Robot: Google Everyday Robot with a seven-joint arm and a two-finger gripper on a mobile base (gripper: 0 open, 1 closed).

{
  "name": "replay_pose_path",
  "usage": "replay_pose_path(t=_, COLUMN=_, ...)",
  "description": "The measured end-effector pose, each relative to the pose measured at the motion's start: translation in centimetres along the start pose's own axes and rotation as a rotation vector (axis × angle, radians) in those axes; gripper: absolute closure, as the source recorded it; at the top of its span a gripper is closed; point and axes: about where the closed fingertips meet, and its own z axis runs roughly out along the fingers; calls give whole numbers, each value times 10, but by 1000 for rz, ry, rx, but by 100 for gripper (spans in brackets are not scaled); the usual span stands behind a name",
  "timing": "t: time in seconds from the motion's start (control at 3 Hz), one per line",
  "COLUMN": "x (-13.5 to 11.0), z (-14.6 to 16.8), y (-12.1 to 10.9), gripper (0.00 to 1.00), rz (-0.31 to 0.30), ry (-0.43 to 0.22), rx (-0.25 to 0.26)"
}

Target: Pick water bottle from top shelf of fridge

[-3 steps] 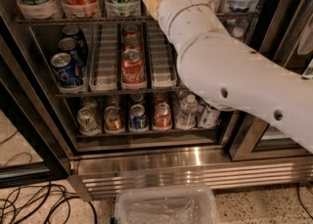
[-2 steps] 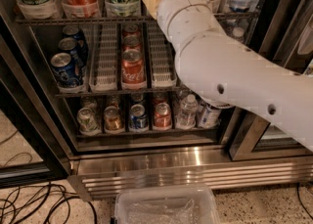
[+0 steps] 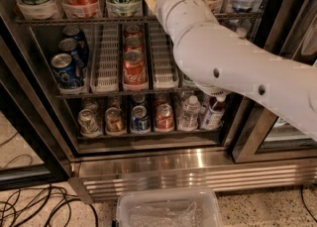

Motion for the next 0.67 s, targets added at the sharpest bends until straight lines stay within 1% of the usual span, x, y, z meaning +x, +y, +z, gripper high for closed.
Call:
replay_pose_path(t=0.33, x=-1, z=8, y=1, gripper=35, rz=-5, ry=2, rx=-2)
replay_pose_path(t=0.67, x=-1, z=8, y=2, gripper=54, rz=-5, ry=2, rx=-2)
